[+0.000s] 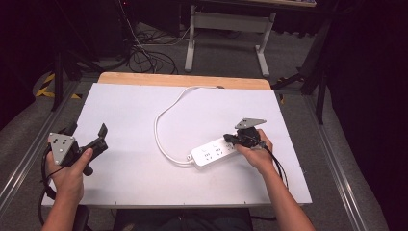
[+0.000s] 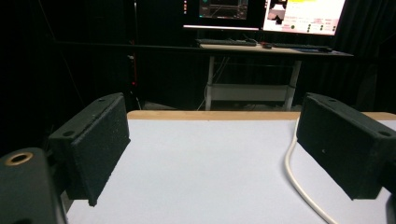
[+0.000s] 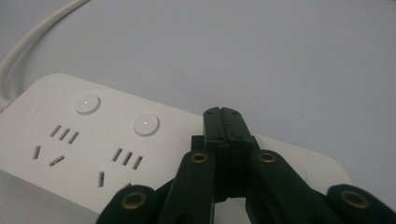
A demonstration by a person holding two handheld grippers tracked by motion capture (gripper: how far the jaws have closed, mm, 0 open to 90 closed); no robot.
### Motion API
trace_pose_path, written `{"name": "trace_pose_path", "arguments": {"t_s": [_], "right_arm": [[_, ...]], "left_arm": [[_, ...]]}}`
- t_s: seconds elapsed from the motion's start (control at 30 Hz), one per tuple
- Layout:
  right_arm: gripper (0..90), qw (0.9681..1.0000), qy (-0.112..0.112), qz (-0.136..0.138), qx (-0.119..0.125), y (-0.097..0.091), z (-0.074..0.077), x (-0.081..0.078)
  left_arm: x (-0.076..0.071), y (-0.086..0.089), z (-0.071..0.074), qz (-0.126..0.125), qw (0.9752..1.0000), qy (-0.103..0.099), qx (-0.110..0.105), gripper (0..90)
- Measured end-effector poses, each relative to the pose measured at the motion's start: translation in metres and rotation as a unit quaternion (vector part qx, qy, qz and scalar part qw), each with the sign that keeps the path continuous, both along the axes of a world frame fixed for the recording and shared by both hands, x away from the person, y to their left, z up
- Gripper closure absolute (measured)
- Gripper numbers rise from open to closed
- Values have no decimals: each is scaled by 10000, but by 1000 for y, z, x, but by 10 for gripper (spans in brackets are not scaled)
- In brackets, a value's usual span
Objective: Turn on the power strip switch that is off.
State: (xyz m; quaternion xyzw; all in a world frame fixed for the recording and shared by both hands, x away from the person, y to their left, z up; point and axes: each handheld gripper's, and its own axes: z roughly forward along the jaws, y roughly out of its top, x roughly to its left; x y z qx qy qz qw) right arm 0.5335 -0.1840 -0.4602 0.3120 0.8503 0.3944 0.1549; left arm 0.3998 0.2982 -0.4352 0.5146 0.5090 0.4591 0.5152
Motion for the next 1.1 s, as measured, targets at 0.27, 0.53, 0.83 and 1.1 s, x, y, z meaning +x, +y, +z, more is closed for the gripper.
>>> {"name": "trace_pose_path", "arguments": {"t_s": [0.27,0.53,0.83,1.1], "right_arm": [[900,9999,-11,-90,102,0,-4,0],[900,9997,-105,-224,75,0,-6,-2],[900,9995,-19,-253,210,-1,-8,-3],[900,9994,6,-270,197,1,-9,-6]], "left_arm": [[0,0,0,8,10000,0,-36,99],[0,-1,0,-13,10000,7,-3,99],[1,-2,-1,-41,10000,57,36,99],[0,-2,-1,-52,10000,54,24,99]]}}
